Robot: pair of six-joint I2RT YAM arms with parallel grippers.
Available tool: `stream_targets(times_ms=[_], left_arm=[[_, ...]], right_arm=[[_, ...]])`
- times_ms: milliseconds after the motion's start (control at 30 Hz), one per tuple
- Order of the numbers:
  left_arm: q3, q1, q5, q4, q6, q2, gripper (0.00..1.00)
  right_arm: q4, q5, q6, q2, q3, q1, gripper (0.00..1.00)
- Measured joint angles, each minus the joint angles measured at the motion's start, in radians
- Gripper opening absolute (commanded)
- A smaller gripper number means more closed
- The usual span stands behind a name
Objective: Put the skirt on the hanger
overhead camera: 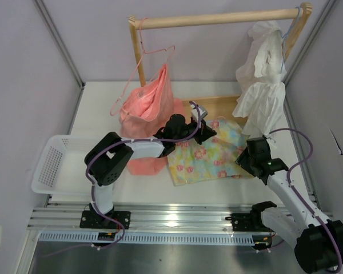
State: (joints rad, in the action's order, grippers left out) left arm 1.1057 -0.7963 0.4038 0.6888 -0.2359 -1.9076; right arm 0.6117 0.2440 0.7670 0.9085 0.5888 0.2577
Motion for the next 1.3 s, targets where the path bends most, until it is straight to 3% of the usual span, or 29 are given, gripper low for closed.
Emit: stream_targets(times_ms=[100,500,900,1100,1300], left_arm=[[0.005,-0.009,-0.006,0.034,-0.018,-0.02,0.0],[0.034,-0.019,0.01,0.101,-0.071,-0.066,0.0],[-0.145,-0.014,-0.077,0.157,-0.069,0.201,0.0],[-0.145,-0.003,-0.087,0.161,-0.051,0.261,0.0],[-0.138,0.009,-0.085,0.085,-0.032,0.293,0.0]], right_arm=[[-0.029,-0.001,0.0,0.024,-0.012,0.0,0.48],[-0.06,-0.001,-0.001,0.011,-0.019,-0.016,0.46],[-0.008,0.014,-0.047,-0.065,0.105,-0.078,0.47],[0.009,0.022,-0.082,-0.101,0.137,-0.106,0.52],[-0.003,0.017,-0.124,-0.113,0.146,-0.131,0.65]])
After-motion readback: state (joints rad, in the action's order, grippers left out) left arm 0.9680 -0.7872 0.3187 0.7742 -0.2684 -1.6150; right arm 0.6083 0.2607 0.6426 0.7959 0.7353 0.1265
